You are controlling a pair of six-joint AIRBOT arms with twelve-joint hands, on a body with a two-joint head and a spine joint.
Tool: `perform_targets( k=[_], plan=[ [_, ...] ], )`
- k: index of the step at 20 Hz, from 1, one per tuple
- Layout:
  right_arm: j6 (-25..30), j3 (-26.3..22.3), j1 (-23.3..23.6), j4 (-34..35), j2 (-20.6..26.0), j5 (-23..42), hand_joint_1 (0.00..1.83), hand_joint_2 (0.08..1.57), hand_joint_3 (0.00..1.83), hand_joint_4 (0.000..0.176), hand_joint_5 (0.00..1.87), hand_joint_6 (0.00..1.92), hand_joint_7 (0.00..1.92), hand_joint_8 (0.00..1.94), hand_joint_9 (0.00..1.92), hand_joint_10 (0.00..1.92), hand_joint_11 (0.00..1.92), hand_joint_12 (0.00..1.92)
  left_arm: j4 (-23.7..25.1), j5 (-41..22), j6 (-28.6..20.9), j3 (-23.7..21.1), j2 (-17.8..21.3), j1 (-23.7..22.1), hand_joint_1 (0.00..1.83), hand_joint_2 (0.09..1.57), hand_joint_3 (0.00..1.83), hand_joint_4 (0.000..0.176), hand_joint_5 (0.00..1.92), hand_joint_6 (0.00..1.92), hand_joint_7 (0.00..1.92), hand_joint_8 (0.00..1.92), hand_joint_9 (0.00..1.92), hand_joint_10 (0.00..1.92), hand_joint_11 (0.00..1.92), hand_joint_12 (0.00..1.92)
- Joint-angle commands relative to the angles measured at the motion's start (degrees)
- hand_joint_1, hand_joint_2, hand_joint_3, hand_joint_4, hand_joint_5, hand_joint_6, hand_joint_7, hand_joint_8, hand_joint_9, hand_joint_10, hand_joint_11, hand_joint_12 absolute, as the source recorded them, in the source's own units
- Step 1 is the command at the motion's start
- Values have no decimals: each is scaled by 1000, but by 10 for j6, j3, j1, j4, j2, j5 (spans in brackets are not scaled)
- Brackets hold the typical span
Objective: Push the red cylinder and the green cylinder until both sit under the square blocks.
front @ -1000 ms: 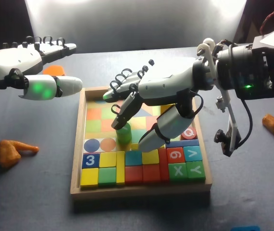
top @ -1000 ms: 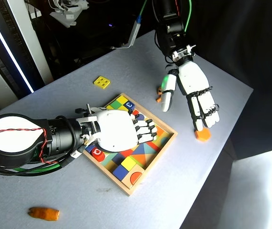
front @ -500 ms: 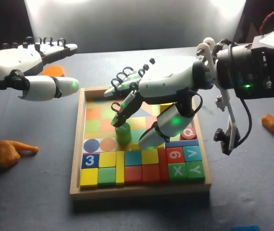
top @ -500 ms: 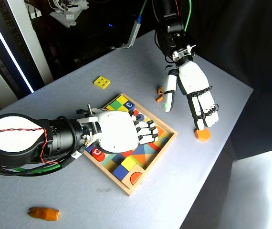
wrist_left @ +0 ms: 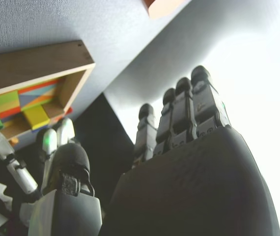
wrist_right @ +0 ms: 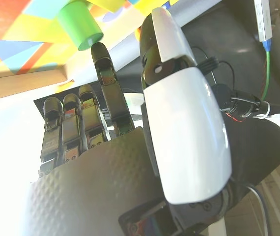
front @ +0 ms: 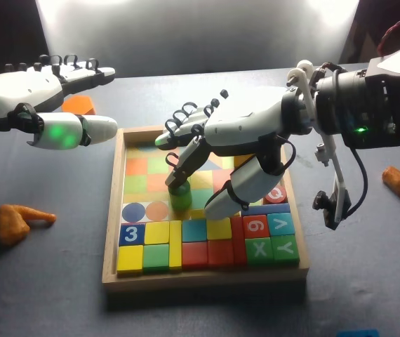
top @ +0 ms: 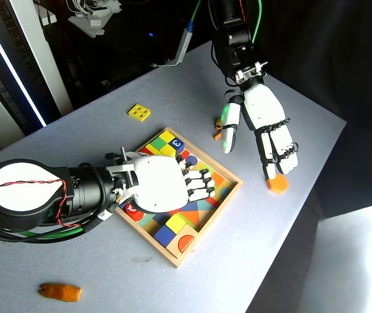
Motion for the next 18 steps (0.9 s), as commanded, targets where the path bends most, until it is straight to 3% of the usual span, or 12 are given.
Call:
perform_targets(
  k=[1,4,6,8,10,12,15,18],
  plan=[
    [6,2,1,30,2,12,465,1099,0,117,577,1,38,0,0,0,0,318,-5,-63,1,0,-1,-3,128,1222,0,168,87,6,3,1,0,0,30,35],
    [6,3,1,30,2,9,458,1096,0,103,589,2,27,0,0,0,0,322,-5,-62,1,0,-1,-3,151,1224,0,140,77,0,0,0,0,0,11,43],
    [6,4,0,29,2,8,451,1096,0,108,583,1,15,1,0,0,0,293,-5,-62,1,0,-1,-3,113,1214,3,141,56,2,0,0,13,6,0,537],
    [7,4,-1,29,2,7,453,1094,0,107,592,2,22,1,0,0,0,315,-4,-61,1,0,-1,-3,53,1180,0,125,45,0,0,0,11,4,0,501],
    [8,5,-1,29,2,7,449,1096,1,109,594,2,21,1,0,0,0,316,-4,-61,1,0,-1,-3,71,1186,0,131,45,0,0,0,38,8,0,667],
    [8,5,-2,29,2,7,445,1090,0,104,606,6,32,4,0,0,0,322,-4,-60,1,0,-1,-3,76,1176,0,149,47,0,0,0,17,10,0,574],
    [9,5,-2,29,2,9,440,1095,1,110,599,0,14,0,0,0,0,283,-4,-60,1,0,-1,-3,81,1157,0,141,60,0,0,0,20,3,0,481],
    [9,5,-2,29,2,11,432,1100,1,103,601,0,13,0,0,0,0,288,-4,-59,3,0,-1,-3,78,1190,0,144,59,0,0,0,46,2,0,584]
  ],
)
